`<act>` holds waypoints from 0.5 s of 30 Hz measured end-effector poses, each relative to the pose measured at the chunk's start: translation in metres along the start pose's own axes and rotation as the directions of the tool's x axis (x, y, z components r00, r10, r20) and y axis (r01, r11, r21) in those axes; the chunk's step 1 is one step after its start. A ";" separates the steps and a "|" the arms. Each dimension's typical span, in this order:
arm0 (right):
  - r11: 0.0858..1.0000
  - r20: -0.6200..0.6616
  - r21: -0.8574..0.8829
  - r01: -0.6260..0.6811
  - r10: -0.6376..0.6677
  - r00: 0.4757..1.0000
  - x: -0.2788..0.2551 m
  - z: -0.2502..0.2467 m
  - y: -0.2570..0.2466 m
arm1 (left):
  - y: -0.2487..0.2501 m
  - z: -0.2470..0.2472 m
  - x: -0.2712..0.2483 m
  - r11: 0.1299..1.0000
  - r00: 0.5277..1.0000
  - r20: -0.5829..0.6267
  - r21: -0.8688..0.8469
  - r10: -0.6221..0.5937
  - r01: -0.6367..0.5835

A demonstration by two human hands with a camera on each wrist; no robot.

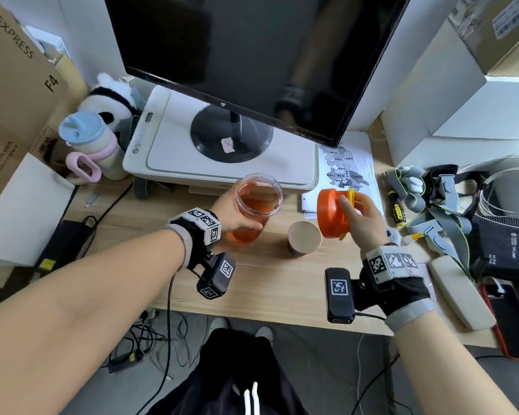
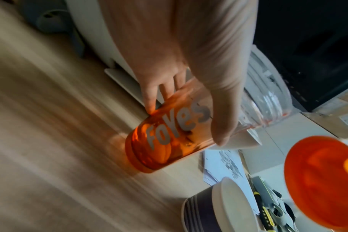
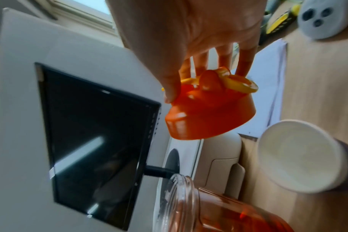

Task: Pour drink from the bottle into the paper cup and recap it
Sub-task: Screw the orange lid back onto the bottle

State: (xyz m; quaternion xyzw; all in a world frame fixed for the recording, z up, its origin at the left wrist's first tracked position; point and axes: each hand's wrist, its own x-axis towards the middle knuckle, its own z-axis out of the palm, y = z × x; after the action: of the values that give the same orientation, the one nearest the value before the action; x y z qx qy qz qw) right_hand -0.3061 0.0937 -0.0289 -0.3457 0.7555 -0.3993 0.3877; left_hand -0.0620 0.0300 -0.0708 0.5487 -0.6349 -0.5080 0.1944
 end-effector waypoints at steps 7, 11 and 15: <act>0.971 0.296 -0.116 0.209 -0.167 0.940 -0.014 0.038 -0.058 | -0.020 -0.008 -0.015 0.978 0.997 -0.073 -0.205 0.019 -0.033; 0.902 0.450 -0.220 0.371 -0.244 0.859 -0.021 0.067 -0.075 | -0.027 -0.012 -0.025 0.989 0.997 0.000 -0.129 -0.077 0.077; 0.790 0.572 -0.338 0.511 -0.259 0.778 -0.028 0.094 -0.080 | -0.027 -0.016 -0.033 0.989 0.994 0.040 -0.098 -0.103 0.107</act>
State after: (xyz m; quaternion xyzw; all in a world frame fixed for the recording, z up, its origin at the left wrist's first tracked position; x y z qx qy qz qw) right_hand -0.1948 0.0498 0.0136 -0.6723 0.6129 -0.1714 0.3780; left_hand -0.0250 0.0563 -0.0775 0.5620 -0.5822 -0.5581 0.1835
